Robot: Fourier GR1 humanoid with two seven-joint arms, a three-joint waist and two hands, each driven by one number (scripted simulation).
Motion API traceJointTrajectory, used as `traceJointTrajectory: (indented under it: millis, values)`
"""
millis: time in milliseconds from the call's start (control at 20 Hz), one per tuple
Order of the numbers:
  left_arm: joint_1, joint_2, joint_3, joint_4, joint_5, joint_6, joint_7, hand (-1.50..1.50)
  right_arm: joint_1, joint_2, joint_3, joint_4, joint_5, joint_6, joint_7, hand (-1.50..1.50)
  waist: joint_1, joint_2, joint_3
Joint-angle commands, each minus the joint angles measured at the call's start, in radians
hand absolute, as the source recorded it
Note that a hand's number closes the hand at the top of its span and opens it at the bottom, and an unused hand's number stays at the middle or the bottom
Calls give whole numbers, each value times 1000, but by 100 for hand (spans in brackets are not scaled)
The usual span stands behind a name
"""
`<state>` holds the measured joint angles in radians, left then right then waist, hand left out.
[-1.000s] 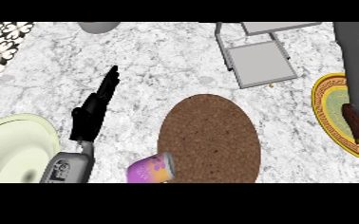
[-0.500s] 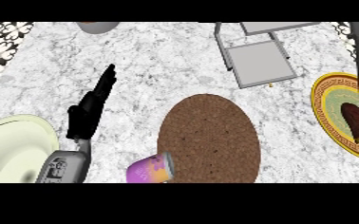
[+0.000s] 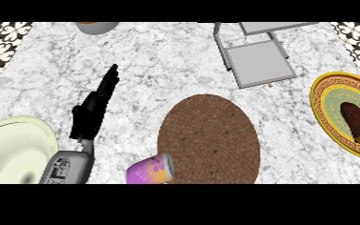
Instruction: Pick the eggplant from the placemat and place it in the tiered shelf
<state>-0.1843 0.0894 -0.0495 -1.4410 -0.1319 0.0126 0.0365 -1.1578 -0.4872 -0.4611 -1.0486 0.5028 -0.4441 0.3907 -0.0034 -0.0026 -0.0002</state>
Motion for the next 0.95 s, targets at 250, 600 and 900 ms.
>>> traceJointTrajectory:
  millis: [250, 600, 900]
  values:
    - [1, -9, 12, 14, -14, 25, -4, 0, 99, -255, -102, -112, -83, 237, 288, -150, -21, -4, 0]
    - [100, 3, -9, -53, -14, 1, -34, 0, 408, -414, -276, -193, -260, 511, 222, -150, -26, -6, 1]
    - [54, 7, 11, -74, 4, -6, 13, 0, 605, -504, -484, -133, -416, 695, 102, -150, -18, -2, 1]
